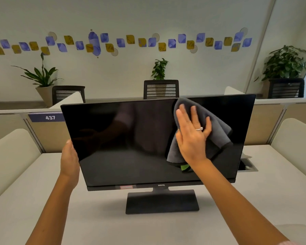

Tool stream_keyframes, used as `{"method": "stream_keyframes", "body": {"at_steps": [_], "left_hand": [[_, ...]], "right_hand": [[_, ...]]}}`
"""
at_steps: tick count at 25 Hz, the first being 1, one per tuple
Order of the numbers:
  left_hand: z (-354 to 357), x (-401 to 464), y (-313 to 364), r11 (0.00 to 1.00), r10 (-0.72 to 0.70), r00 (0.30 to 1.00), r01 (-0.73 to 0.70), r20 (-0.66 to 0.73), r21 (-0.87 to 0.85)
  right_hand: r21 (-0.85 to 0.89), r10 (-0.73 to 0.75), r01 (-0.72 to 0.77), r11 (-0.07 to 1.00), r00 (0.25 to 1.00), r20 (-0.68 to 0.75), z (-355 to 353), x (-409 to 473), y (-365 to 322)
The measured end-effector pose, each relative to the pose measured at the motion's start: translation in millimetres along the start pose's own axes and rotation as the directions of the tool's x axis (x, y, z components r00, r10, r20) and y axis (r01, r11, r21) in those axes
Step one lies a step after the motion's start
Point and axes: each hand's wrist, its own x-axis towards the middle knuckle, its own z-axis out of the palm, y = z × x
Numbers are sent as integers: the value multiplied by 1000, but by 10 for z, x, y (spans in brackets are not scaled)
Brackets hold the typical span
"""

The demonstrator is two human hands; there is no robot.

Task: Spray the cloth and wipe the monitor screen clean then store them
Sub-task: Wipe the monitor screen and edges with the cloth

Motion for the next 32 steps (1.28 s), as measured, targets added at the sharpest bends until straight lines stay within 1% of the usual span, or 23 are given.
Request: {"method": "stream_keyframes", "body": {"at_steps": [1,2,4,5,7,9,10,11,13,16,18,20,21,23,24,25,26,27,28,29,30,32], "left_hand": [[2,5,2,1000,1,1000,-1,21,-12],[4,10,-1,997,-39,998,43,58,-60],[24,22,-13,960,-181,973,207,142,-189],[29,31,-21,947,-203,965,236,163,-219],[45,25,-27,946,-204,967,234,152,-225],[59,14,1,938,-226,963,257,149,-233],[62,13,-5,936,-240,960,268,144,-228],[63,23,-19,936,-247,960,272,134,-224],[74,30,-35,941,-242,964,261,111,-216],[105,32,-74,948,-227,970,239,82,-211],[130,21,-87,950,-228,972,236,60,-206],[173,-9,-81,960,-201,979,204,35,-190],[199,-33,-47,973,-155,988,152,0,-174],[273,-54,102,994,-17,989,2,-146,-107],[310,-43,214,997,53,972,-64,-229,-38],[346,-20,327,990,141,948,-127,-285,69],[387,6,433,959,258,919,-205,-298,198],[432,26,537,899,385,886,-296,-259,323],[478,49,621,818,495,851,-388,-176,424],[534,66,717,734,568,820,-465,-70,495],[584,89,796,653,605,795,-522,37,549],[654,148,908,527,609,766,-584,205,617]], "right_hand": [[-11,-78,78,997,997,11,27,-106,-33],[-24,-142,142,990,990,12,57,-208,-49],[-53,-241,243,969,969,51,122,-432,-16],[-55,-285,291,955,954,90,146,-577,4],[-35,-399,414,910,895,200,175,-915,124],[-22,-502,533,846,810,303,169,-1184,371],[-23,-532,570,821,780,330,161,-1277,502],[-40,-536,583,811,768,351,140,-1343,621],[-91,-480,544,834,797,368,67,-1414,802],[-150,-358,418,896,879,314,-74,-1369,950],[-196,-272,316,928,937,222,-164,-1174,985],[-196,-188,209,958,975,123,-247,-860,997],[-172,-155,168,971,984,89,-290,-681,1002],[-125,-81,85,989,996,36,-350,-350,1032],[-104,-31,32,994,999,14,-369,-221,1055],[-81,22,-22,996,1000,1,-384,-131,1071],[-62,69,-69,996,998,0,-390,-90,1078],[-50,111,-110,993,994,6,-390,-94,1072],[-40,158,-157,987,987,13,-386,-131,1055],[-18,219,-219,976,976,19,-374,-188,1028],[11,289,-289,957,957,27,-356,-266,997],[46,396,-398,916,917,47,-313,-470,925]]}}
